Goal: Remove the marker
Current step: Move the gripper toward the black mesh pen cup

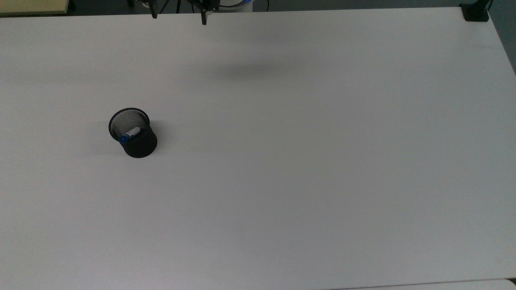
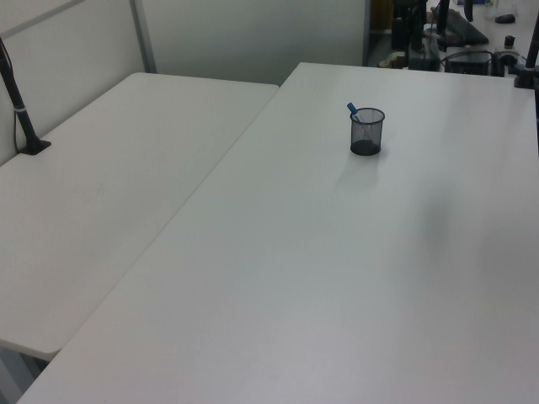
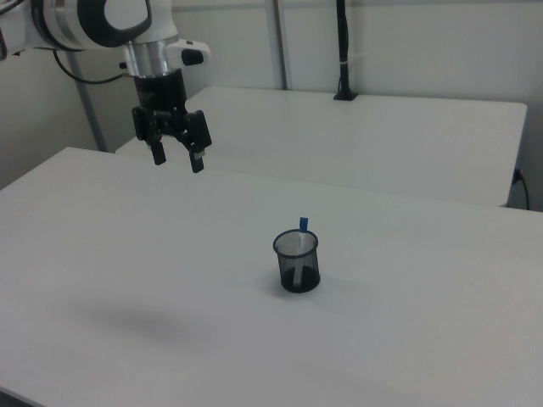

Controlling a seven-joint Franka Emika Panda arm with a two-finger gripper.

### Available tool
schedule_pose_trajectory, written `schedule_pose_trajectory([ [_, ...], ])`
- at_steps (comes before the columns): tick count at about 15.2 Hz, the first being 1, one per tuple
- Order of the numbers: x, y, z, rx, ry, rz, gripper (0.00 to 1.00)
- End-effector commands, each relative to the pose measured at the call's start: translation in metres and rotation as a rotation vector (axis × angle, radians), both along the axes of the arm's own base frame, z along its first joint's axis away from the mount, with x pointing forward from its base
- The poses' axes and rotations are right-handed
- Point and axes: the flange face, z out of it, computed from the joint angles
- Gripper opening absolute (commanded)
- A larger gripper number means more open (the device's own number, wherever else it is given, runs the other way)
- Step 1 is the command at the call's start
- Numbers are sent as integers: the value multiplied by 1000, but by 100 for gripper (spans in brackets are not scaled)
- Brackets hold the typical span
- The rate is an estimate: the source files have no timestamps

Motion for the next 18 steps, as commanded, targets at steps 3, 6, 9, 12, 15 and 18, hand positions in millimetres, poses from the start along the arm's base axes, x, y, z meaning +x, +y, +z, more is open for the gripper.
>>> schedule_pose_trajectory([
  [3,2,-7,3,28,-11,20,100],
  [6,3,-7,3,27,-17,22,100],
  [9,3,-5,3,27,-19,25,100],
  [12,3,-5,3,32,-18,52,100],
  [15,3,-8,3,33,-19,58,100],
  [18,2,-10,5,34,-22,57,100],
])
